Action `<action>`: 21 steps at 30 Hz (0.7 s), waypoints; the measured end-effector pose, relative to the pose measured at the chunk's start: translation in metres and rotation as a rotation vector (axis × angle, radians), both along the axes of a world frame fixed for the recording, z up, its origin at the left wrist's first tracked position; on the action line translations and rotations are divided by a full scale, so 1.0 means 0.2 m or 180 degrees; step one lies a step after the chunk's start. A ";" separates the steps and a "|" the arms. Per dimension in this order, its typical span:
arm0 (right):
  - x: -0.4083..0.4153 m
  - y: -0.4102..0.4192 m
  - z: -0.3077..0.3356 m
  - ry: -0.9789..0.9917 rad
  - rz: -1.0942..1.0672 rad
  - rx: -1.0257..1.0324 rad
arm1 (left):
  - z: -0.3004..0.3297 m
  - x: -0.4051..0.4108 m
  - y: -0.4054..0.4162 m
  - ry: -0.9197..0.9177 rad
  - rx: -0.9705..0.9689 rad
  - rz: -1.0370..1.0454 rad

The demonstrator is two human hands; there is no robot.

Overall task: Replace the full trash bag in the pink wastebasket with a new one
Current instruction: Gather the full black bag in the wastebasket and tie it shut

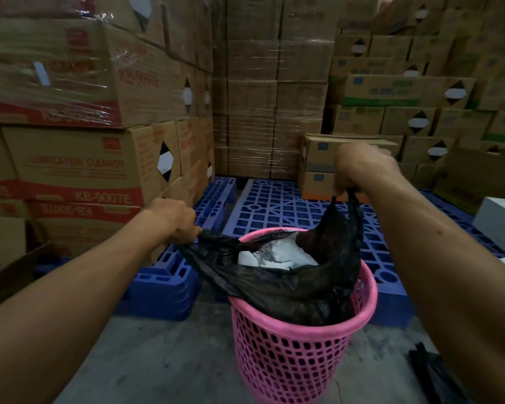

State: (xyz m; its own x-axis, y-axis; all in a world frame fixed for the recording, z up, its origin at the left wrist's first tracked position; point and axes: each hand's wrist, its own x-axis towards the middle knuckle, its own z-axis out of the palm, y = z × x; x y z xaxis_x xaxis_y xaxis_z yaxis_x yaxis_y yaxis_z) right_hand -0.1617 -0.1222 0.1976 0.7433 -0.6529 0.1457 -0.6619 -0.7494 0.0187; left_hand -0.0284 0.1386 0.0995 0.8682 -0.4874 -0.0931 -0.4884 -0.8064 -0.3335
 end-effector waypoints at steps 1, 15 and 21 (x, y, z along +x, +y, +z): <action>-0.01 0.01 0.01 0.0144 0.0031 0.0020 | 0.01 0.01 0.00 0.0317 -0.0338 0.0157; 0.14 0.04 -0.19 -0.0292 0.1342 0.4038 | -0.19 -0.17 -0.63 0.4490 -0.5911 0.0606; 0.17 -0.08 -0.27 -0.0908 0.1377 0.3932 | -0.28 -0.16 -0.66 0.4529 -0.4908 -0.0262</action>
